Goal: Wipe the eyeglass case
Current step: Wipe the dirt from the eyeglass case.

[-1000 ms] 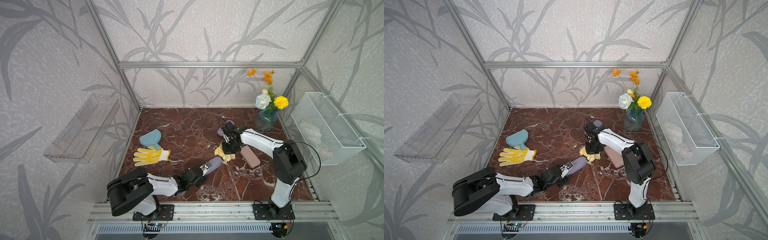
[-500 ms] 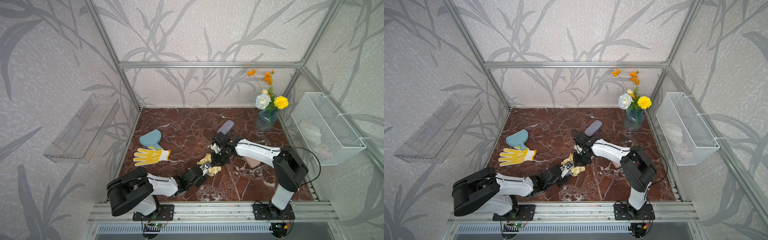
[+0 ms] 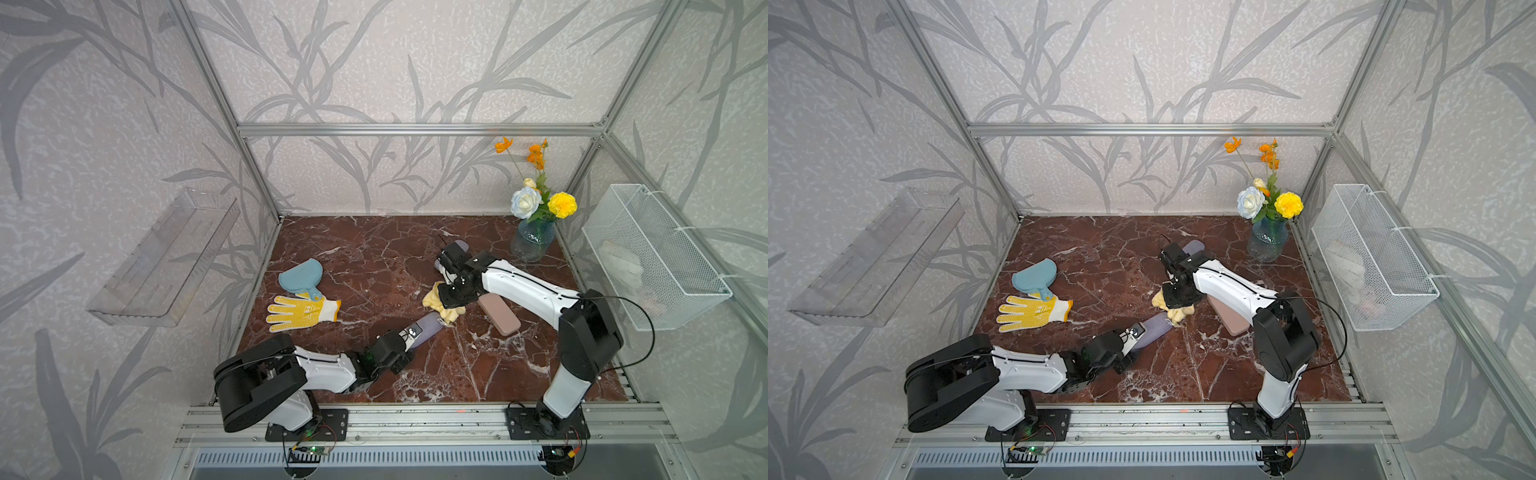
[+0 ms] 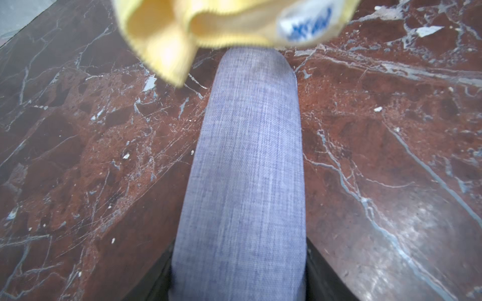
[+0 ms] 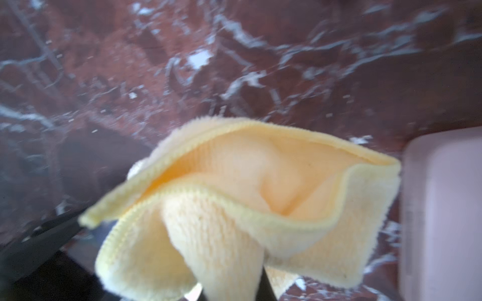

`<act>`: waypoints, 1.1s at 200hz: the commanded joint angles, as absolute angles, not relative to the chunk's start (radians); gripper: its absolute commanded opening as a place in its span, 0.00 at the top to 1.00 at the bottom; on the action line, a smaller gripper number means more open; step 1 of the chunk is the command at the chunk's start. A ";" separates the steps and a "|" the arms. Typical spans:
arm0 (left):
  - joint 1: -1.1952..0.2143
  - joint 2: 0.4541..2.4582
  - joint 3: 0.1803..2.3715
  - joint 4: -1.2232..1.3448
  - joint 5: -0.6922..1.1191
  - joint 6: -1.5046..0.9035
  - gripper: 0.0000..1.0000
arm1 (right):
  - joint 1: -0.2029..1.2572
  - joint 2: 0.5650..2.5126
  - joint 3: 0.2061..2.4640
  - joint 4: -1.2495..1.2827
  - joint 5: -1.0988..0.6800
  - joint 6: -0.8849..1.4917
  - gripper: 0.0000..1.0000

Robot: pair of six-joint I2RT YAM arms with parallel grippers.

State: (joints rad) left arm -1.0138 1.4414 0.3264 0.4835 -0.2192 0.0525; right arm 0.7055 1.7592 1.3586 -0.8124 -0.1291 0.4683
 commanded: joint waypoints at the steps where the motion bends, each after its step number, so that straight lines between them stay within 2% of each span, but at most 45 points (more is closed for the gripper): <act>1: -1.017 1.433 0.331 0.504 -0.233 0.054 0.82 | 0.769 1.768 1.313 -0.690 -0.338 0.600 1.00; 22: -1.016 1.434 0.330 0.503 -0.232 0.054 0.82 | 0.769 1.798 1.233 -0.556 -0.442 0.698 1.00; 53: -1.017 1.434 0.329 0.504 -0.229 0.054 0.82 | 0.648 1.822 1.168 -0.590 -0.390 0.601 1.00; 69: -1.016 1.434 0.327 0.508 -0.232 0.054 0.82 | 0.572 1.825 1.194 -0.695 -0.247 0.504 1.00; 87: -1.016 1.430 0.325 0.509 -0.233 0.054 0.82 | 0.556 1.810 1.273 -0.818 -0.012 0.397 1.00; 107: -1.016 1.424 0.321 0.509 -0.234 0.052 0.82 | 0.566 1.772 1.335 -0.882 0.066 0.347 1.00; 124: -1.017 1.424 0.321 0.509 -0.233 0.051 0.82 | 0.594 1.733 1.359 -0.901 0.018 0.362 1.00; 140: -1.016 1.424 0.325 0.509 -0.232 0.052 0.82 | 0.635 1.713 1.348 -0.881 -0.100 0.444 1.00; 179: -1.016 1.426 0.326 0.509 -0.235 0.053 0.82 | 0.755 1.728 1.198 -0.585 -0.425 0.727 1.00; 200: -1.017 1.428 0.324 0.509 -0.236 0.053 0.82 | 0.739 1.757 1.142 -0.510 -0.462 0.754 1.00; 220: -1.016 1.430 0.325 0.509 -0.232 0.056 0.82 | 0.655 1.777 1.114 -0.553 -0.414 0.671 1.00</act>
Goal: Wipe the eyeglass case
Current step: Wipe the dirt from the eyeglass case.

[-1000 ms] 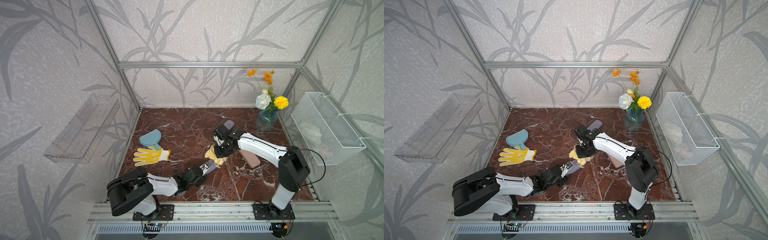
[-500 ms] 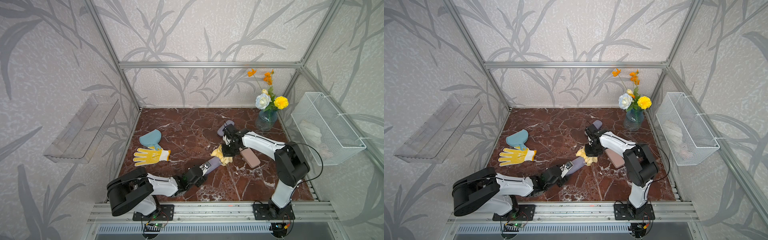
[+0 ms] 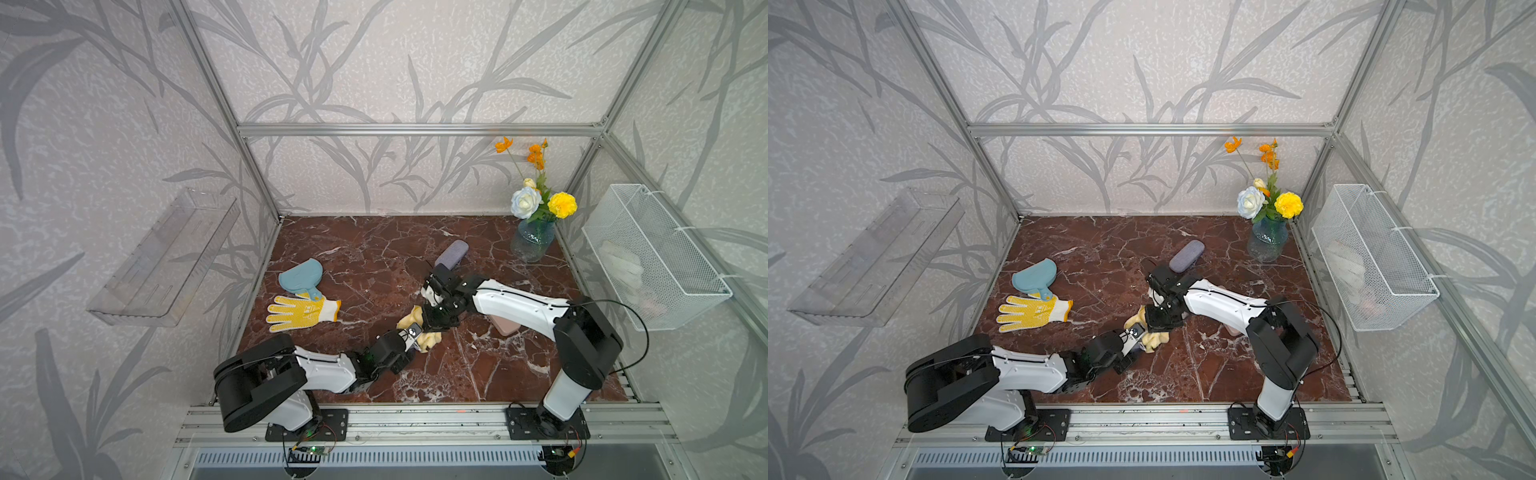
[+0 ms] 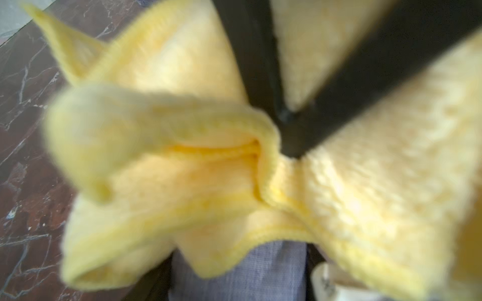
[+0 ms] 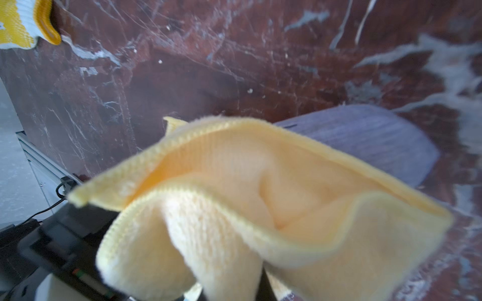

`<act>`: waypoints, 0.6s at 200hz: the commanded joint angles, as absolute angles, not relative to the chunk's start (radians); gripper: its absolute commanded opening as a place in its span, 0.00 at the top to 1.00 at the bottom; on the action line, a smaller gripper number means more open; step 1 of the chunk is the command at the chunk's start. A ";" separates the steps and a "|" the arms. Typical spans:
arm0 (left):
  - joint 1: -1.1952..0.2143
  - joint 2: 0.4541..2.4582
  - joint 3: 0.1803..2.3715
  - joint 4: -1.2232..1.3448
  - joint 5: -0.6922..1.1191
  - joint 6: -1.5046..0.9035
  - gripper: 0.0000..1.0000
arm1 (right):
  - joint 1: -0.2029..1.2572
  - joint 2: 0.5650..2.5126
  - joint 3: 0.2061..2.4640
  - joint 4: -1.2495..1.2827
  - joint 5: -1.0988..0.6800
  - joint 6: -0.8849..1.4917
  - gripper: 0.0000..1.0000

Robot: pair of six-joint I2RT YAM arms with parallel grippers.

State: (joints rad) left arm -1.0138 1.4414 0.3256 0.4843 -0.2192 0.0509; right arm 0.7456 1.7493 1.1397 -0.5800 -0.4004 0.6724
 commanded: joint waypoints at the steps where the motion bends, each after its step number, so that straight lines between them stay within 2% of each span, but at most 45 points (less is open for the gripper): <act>1: -1.017 1.430 0.324 0.509 -0.233 0.056 0.82 | 0.650 1.778 1.114 -0.558 -0.409 0.665 1.00; 20: -1.018 1.432 0.324 0.511 -0.233 0.055 0.82 | 0.577 1.792 1.170 -0.710 -0.199 0.511 1.00; 38: -1.019 1.431 0.323 0.511 -0.238 0.054 0.82 | 0.581 1.793 1.256 -0.843 0.056 0.399 1.00; 60: -1.019 1.431 0.323 0.512 -0.241 0.051 0.82 | 0.607 1.763 1.334 -0.921 0.183 0.335 1.00; 79: -1.020 1.435 0.324 0.511 -0.243 0.051 0.82 | 0.651 1.727 1.374 -0.929 0.097 0.353 1.00; 100: -1.020 1.440 0.329 0.509 -0.245 0.054 0.82 | 0.716 1.733 1.368 -0.859 -0.151 0.472 1.00; 120: -1.024 1.438 0.332 0.507 -0.252 0.058 0.82 | 0.753 1.772 1.319 -0.677 -0.391 0.619 1.00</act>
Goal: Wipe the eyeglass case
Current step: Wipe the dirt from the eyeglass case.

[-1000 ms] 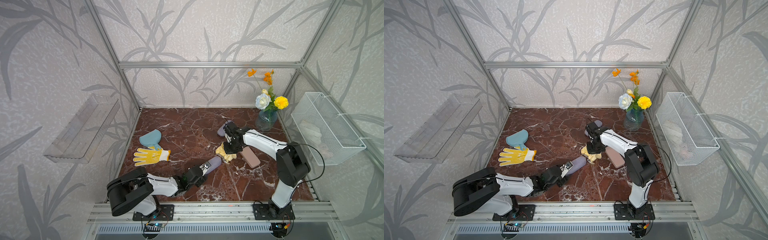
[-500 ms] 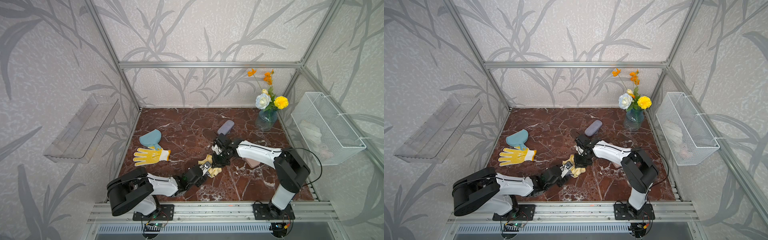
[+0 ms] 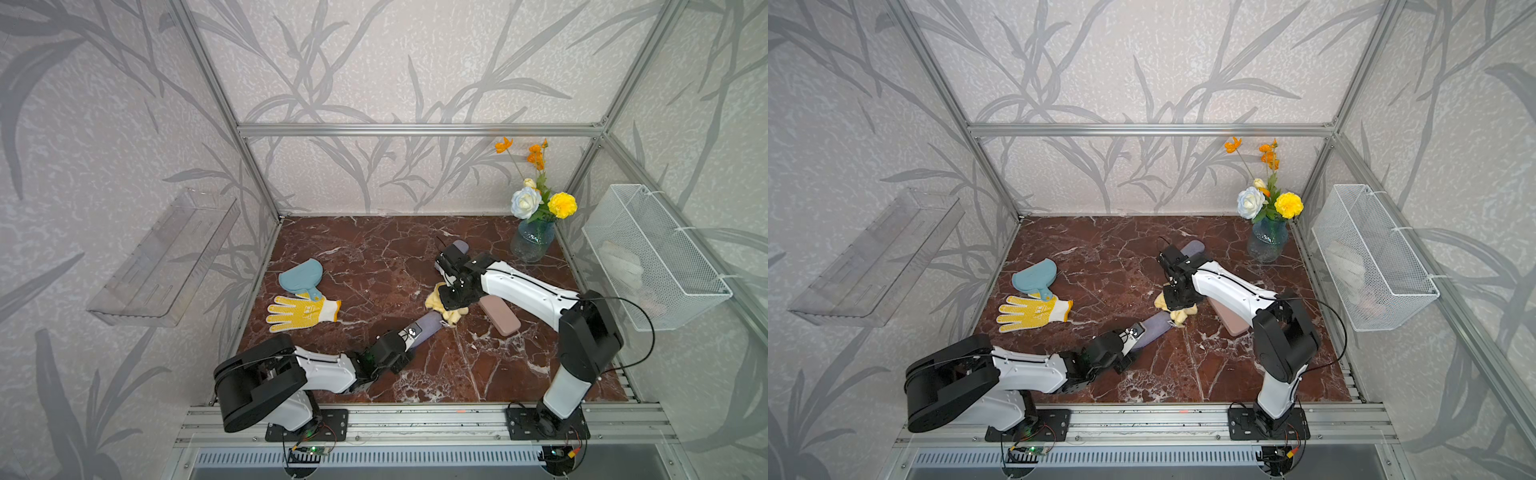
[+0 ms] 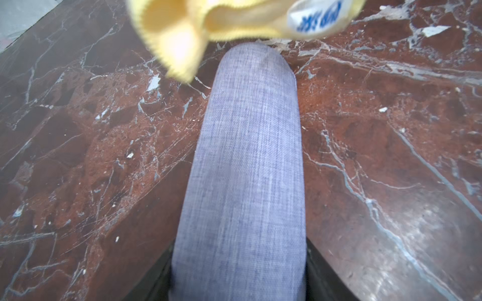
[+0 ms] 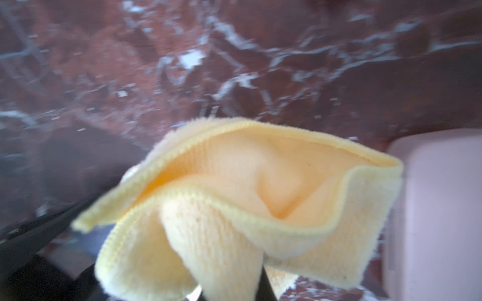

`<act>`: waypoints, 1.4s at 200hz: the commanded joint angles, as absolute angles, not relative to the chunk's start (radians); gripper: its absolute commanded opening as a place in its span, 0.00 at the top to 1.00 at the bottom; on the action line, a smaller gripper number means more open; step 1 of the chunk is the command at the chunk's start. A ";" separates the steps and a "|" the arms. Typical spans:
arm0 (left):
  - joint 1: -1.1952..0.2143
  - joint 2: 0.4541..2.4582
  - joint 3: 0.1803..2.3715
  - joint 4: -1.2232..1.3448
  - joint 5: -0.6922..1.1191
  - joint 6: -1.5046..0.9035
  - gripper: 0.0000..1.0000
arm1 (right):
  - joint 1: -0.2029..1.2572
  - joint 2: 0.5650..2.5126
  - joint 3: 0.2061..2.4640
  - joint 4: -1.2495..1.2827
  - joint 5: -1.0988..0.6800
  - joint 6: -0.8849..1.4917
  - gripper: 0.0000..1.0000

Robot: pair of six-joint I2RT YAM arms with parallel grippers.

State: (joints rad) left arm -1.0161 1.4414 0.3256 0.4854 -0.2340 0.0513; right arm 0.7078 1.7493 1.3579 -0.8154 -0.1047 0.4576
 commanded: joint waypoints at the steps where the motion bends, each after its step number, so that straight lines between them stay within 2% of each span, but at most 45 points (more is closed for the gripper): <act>1: -1.025 1.438 0.332 0.508 -0.254 0.058 0.82 | 0.753 1.774 1.315 -0.667 -0.403 0.622 1.00; 19: -1.032 1.447 0.334 0.512 -0.272 0.061 0.82 | 0.742 1.800 1.262 -0.566 -0.485 0.693 1.00; 39: -1.049 1.469 0.340 0.523 -0.307 0.076 0.83 | 0.685 1.818 1.244 -0.627 -0.424 0.598 1.00; 52: -1.064 1.489 0.350 0.521 -0.336 0.089 0.83 | 0.632 1.829 1.265 -0.746 -0.292 0.498 1.00; 74: -1.104 1.526 0.373 0.515 -0.408 0.109 0.83 | 0.614 1.843 1.373 -0.924 0.048 0.361 1.00; 87: -1.123 1.536 0.380 0.507 -0.440 0.114 0.83 | 0.635 1.840 1.445 -0.971 0.131 0.326 1.00; 105: -1.144 1.546 0.390 0.492 -0.477 0.114 0.83 | 0.683 1.846 1.522 -0.970 0.092 0.300 1.00; 139: -1.177 1.563 0.396 0.488 -0.535 0.117 0.82 | 0.788 1.976 1.660 -0.951 -0.172 0.350 1.00; 175: -1.186 1.565 0.398 0.488 -0.558 0.109 0.81 | 0.792 2.021 1.574 -0.827 -0.391 0.439 1.00; 206: -1.195 1.572 0.396 0.495 -0.583 0.093 0.80 | 0.668 1.979 1.425 -0.830 -0.343 0.407 1.00; 231: -1.198 1.576 0.390 0.514 -0.594 0.087 0.79 | 0.571 1.953 1.405 -0.905 -0.133 0.334 1.00; 251: -1.202 1.581 0.391 0.518 -0.597 0.093 0.79 | 0.581 1.947 1.479 -0.977 0.039 0.291 1.00; 280: -1.204 1.580 0.393 0.511 -0.597 0.098 0.79 | 0.681 1.902 1.594 -0.973 -0.037 0.292 1.00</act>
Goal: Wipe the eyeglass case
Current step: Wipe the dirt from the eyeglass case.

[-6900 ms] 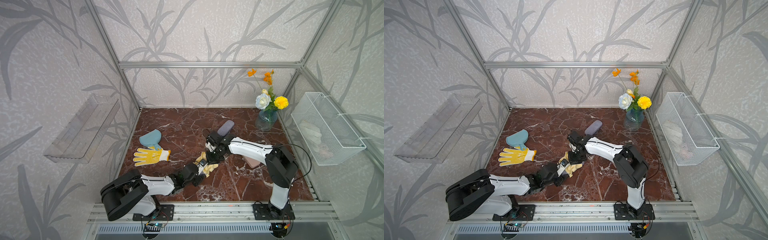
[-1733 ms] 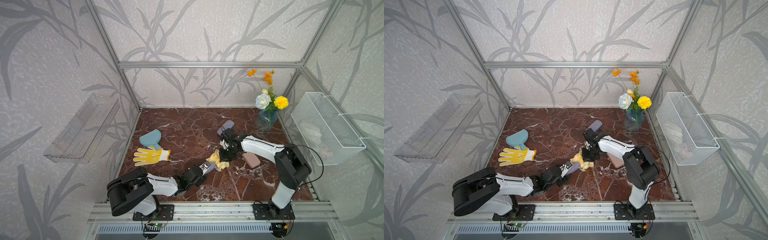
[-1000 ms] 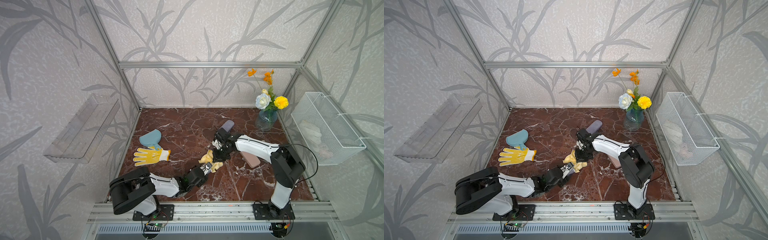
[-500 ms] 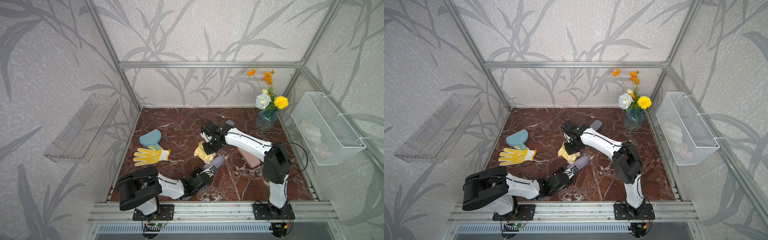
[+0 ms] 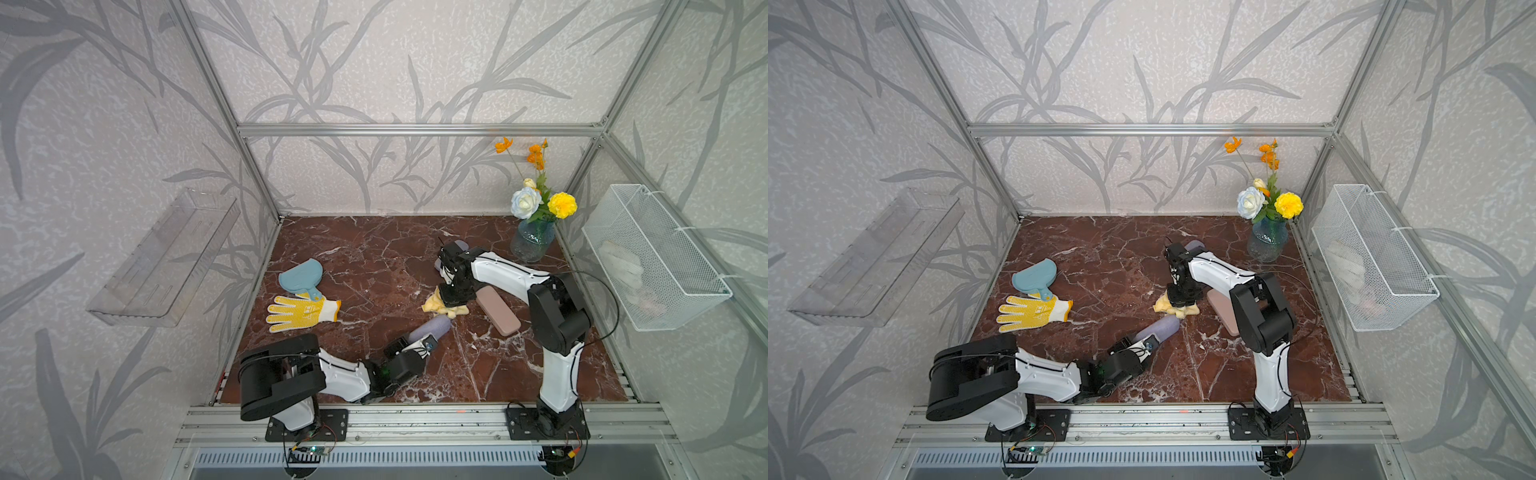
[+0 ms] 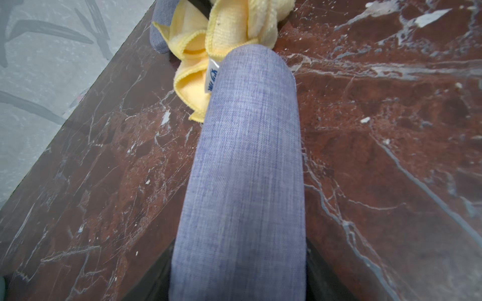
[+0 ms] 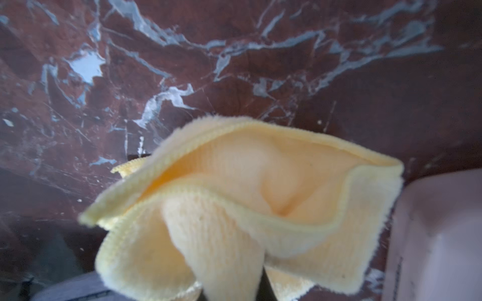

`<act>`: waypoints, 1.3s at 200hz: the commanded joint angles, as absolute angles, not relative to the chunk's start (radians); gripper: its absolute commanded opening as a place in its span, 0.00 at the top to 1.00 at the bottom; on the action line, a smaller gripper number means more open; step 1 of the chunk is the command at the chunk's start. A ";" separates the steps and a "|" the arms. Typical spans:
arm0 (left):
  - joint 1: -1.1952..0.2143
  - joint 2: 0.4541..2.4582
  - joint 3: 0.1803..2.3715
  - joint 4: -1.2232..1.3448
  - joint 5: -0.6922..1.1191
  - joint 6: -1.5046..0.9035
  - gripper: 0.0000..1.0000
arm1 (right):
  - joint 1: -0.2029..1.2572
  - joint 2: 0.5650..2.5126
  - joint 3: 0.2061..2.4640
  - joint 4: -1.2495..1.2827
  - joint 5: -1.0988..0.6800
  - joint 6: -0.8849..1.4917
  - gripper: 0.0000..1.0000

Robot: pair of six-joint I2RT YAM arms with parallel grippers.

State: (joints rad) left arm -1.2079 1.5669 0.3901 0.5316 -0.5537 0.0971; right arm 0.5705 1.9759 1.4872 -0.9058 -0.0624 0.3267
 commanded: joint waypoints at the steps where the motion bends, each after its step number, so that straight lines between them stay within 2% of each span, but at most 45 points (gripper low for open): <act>1: -1.205 1.580 0.393 0.511 -0.598 0.098 0.79 | 0.686 1.903 1.599 -0.974 -0.042 0.293 1.00; 13: -1.206 1.582 0.397 0.509 -0.599 0.100 0.79 | 0.735 1.917 1.642 -0.981 -0.099 0.314 1.00; 27: -1.206 1.583 0.396 0.508 -0.601 0.100 0.79 | 0.781 1.943 1.653 -0.943 -0.251 0.364 1.00; 47: -1.207 1.584 0.396 0.509 -0.605 0.093 0.79 | 0.807 1.967 1.570 -0.799 -0.467 0.466 1.00; 62: -1.207 1.583 0.391 0.511 -0.608 0.086 0.79 | 0.794 1.978 1.492 -0.728 -0.531 0.500 1.00; 93: -1.207 1.582 0.388 0.515 -0.613 0.075 0.80 | 0.659 1.983 1.359 -0.735 -0.492 0.448 1.00; 109: -1.207 1.587 0.391 0.512 -0.621 0.066 0.82 | 0.590 1.982 1.342 -0.826 -0.320 0.370 1.00; 128: -1.206 1.589 0.387 0.521 -0.612 0.065 0.86 | 0.563 1.969 1.360 -0.908 -0.017 0.298 1.00; 141: -1.202 1.596 0.390 0.521 -0.595 0.062 0.88 | 0.563 1.959 1.397 -0.930 0.074 0.272 1.00; 166: -1.167 1.595 0.399 0.501 -0.508 0.086 0.91 | 0.573 1.953 1.444 -0.879 -0.024 0.242 1.00; 194: -1.086 1.548 0.403 0.426 -0.361 0.036 0.92 | 0.614 2.045 1.489 -0.930 -0.066 0.203 1.00; 260: -0.998 1.566 0.543 0.134 -0.272 -0.131 0.95 | 0.644 1.836 1.167 -0.795 -0.297 0.386 1.00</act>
State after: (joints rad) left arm -1.0389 1.5272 0.4911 0.2996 -0.2813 -0.0288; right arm 0.5968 1.9133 1.2900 -0.7086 -0.0647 0.2844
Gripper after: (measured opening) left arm 0.615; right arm 0.118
